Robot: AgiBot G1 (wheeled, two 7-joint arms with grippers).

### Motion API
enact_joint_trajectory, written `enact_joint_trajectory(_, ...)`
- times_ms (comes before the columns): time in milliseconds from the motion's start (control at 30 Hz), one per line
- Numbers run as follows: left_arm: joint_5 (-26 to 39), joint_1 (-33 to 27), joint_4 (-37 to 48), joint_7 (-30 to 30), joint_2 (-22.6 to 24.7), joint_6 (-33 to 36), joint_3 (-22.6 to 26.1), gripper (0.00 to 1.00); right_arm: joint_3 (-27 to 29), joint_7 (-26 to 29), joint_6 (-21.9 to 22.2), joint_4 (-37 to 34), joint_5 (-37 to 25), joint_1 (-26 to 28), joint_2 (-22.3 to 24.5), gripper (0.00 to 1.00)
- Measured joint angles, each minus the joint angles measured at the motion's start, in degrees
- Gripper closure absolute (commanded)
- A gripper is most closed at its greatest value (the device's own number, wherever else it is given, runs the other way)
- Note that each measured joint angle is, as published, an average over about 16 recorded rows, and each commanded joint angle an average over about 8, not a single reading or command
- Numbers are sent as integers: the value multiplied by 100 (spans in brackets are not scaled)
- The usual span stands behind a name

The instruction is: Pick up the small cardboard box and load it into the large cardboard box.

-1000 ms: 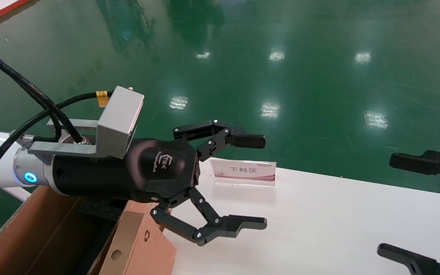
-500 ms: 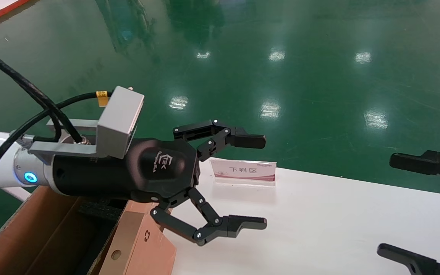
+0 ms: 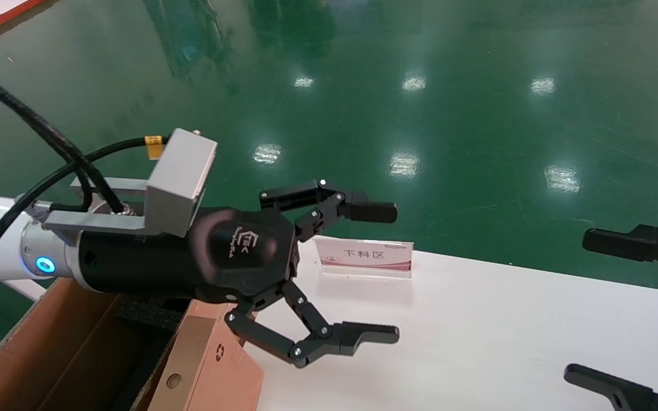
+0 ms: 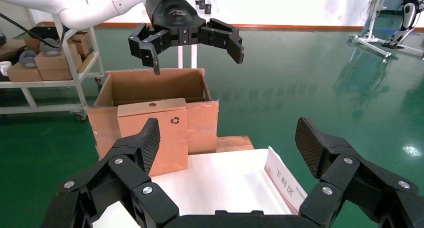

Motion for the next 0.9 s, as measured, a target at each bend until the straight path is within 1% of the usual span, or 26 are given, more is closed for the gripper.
enact_joint_trajectory(200, 862, -561, -181, -776, -48, 139, 446, 0, 0, 0, 0, 0, 0, 0, 0, 0)
enact_joint_trajectory(400, 1706, -1273, -328, -1703, -64, 309, 1104, 0, 0, 0, 0, 0, 0, 0, 0, 0)
enact_joint_trajectory(667, 2479, -2193, -391, -2952, -30, 566, 2021, 0, 0, 0, 0, 0, 0, 0, 0, 0)
enact_joint_trajectory(900, 3103, -3034, -450, -4225, 111, 856, 2848, 0, 0, 0, 0, 0, 0, 0, 0, 0)
